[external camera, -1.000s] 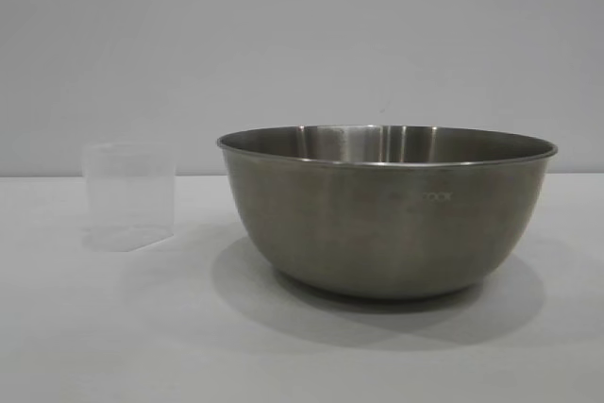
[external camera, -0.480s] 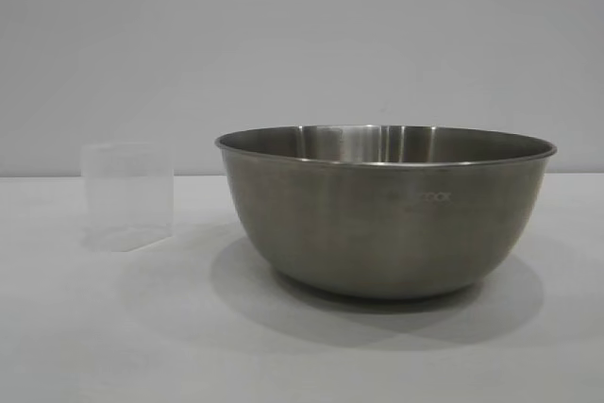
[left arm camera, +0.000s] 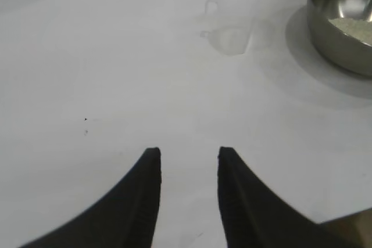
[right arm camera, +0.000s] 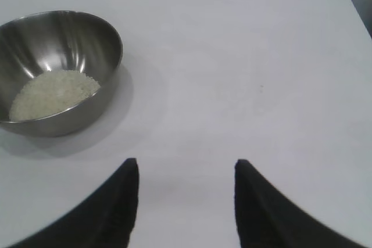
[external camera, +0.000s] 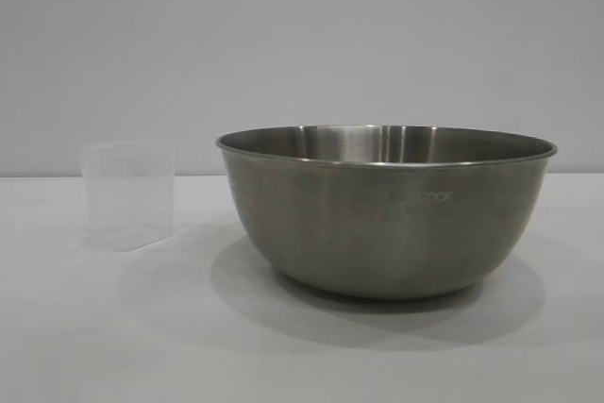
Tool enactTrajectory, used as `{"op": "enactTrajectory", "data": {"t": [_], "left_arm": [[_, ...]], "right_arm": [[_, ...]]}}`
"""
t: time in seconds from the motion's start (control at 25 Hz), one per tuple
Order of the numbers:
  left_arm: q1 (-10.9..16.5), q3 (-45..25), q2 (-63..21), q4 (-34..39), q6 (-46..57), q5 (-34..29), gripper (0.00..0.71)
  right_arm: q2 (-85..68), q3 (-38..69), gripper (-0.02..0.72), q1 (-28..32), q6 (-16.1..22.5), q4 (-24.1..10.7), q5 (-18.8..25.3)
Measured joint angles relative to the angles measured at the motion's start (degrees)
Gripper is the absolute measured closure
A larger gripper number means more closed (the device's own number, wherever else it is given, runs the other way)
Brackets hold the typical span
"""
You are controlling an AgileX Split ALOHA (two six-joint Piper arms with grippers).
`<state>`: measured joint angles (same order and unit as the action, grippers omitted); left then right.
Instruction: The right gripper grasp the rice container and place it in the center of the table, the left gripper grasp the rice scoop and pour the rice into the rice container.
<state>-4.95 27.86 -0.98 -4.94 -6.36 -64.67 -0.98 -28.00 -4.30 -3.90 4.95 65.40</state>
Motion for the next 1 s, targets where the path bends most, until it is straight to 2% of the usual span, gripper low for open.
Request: {"op": "enactTrajectory", "data": {"t": [0.2,0.48,0.56,1.0], "left_arm": [[0.56,-0.13,0.0,0.0,0.0,0.0,0.515],[7.66,-0.13,-0.09,0.0,0.0,0.21,0.515],[8.94,-0.13,-0.09,0.0,0.0,0.21,0.515],[9.52,-0.13,-0.09,0.0,0.0,0.21,0.515]], "right_arm": [[0.0,0.0,0.344,0.0,0.0,0.0,0.0],[0.0,0.0,0.344,0.0,0.0,0.0,0.0],[0.0,0.0,0.344,0.0,0.0,0.0,0.0],[0.0,0.0,0.344,0.12,0.0,0.0,0.0]]}}
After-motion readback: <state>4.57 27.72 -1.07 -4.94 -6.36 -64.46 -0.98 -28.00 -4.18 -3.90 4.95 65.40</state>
